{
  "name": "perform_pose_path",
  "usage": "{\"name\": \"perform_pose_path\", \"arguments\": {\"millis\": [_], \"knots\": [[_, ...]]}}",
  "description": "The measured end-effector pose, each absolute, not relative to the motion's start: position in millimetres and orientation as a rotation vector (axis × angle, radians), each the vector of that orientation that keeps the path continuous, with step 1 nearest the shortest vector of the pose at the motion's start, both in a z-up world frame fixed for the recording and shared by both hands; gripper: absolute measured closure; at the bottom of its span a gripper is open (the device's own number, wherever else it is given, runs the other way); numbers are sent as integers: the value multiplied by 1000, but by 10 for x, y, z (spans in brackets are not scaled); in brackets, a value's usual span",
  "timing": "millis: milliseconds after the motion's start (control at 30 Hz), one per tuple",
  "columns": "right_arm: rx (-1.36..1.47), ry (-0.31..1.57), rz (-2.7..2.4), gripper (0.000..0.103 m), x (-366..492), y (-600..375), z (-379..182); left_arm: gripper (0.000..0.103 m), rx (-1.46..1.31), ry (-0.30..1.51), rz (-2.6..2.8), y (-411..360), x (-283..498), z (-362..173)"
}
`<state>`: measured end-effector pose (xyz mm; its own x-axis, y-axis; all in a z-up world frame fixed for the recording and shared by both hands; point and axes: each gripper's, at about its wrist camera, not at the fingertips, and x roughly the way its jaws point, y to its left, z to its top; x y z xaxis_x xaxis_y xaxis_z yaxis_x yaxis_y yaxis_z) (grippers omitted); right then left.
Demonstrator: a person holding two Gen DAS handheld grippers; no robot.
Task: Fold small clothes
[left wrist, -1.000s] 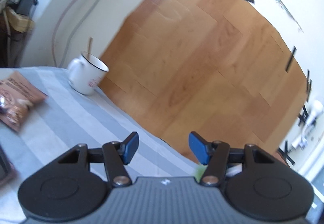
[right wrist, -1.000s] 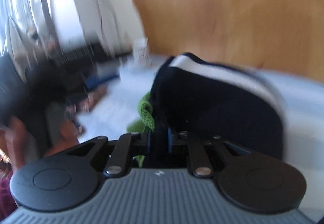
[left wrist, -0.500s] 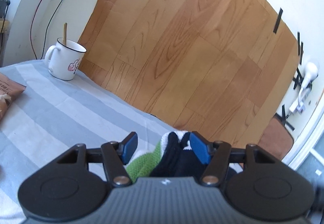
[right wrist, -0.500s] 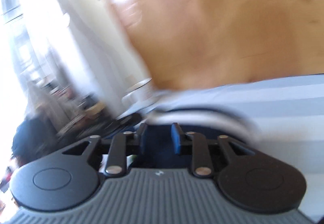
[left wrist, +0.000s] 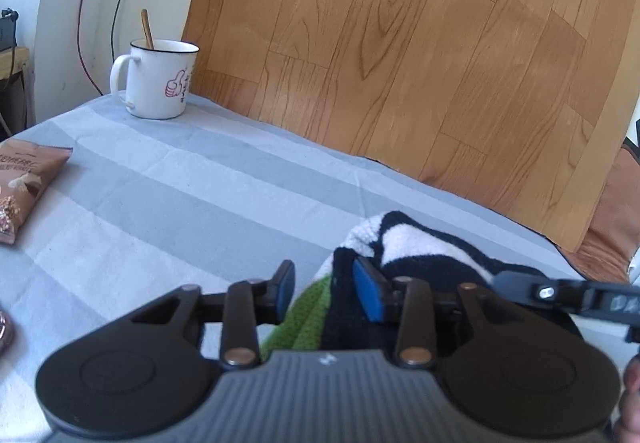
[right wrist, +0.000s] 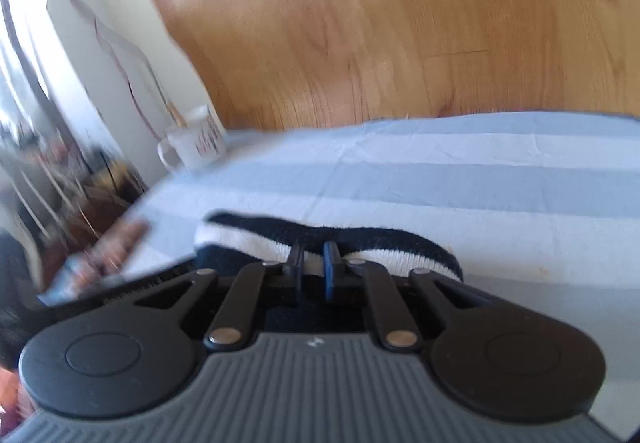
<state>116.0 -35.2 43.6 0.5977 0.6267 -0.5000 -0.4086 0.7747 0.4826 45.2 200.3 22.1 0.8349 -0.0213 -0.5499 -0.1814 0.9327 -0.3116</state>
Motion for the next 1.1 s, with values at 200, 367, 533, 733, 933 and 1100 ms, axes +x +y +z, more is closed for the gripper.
{"name": "perform_pose_path", "arguments": {"millis": [200, 367, 533, 733, 933, 1100], "knots": [[588, 626, 578, 33, 622, -1173, 471, 5, -538, 510, -17, 2256, 241, 335], [722, 775, 638, 31, 538, -1382, 45, 0, -563, 551, -167, 2327, 146, 380], [743, 848, 678, 31, 660, -1234, -17, 0, -542, 677, -260, 2268, 241, 330], [641, 888, 731, 32, 785, -903, 0, 1, -372, 800, -304, 1941, 328, 211], [583, 792, 755, 56, 752, -957, 90, 15, -296, 791, -280, 1615, 369, 249], [535, 590, 697, 57, 910, -1224, 361, 30, -350, 746, -359, 1392, 785, 425]]}}
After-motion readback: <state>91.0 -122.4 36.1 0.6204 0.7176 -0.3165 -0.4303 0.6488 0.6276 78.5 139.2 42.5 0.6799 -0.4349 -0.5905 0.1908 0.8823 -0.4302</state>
